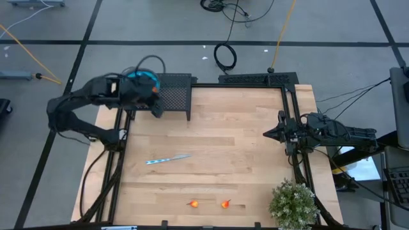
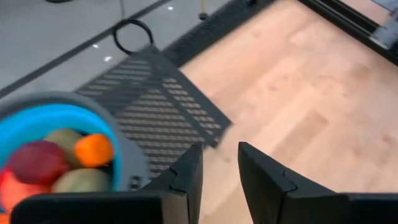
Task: Pick & Place Fruit
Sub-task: Put the peach into the blue strainer bowl on the shelf
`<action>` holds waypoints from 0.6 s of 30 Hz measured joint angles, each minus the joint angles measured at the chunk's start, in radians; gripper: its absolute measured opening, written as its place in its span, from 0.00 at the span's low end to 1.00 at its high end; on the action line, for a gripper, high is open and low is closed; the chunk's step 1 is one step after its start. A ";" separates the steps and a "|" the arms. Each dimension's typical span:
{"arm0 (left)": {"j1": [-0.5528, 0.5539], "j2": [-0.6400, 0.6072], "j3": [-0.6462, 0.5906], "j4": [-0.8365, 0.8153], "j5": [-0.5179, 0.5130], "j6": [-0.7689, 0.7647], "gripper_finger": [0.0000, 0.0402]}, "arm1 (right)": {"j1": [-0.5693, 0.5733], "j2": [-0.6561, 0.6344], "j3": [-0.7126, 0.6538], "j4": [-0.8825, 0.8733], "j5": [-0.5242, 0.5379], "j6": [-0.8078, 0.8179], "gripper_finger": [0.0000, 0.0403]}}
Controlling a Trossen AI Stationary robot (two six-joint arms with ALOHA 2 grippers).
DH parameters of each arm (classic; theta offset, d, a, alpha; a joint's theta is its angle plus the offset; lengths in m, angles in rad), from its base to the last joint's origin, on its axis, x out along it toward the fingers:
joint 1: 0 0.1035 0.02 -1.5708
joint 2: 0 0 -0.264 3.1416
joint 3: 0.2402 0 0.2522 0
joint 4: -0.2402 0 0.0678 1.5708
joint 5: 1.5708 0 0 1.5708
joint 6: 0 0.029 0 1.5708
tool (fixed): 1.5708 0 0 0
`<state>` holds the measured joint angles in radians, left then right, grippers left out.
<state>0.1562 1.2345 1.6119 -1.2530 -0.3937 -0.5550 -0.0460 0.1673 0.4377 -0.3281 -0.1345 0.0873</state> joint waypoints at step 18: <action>-0.340 0.228 0.000 -0.014 0.063 -0.266 0.24 | 0.000 -0.165 0.000 -0.070 -0.002 -0.002 0.00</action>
<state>-0.1838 1.4623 1.6115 -1.2669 -0.3308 -0.8211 -0.0461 0.0026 0.4377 -0.3977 -0.1366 0.0849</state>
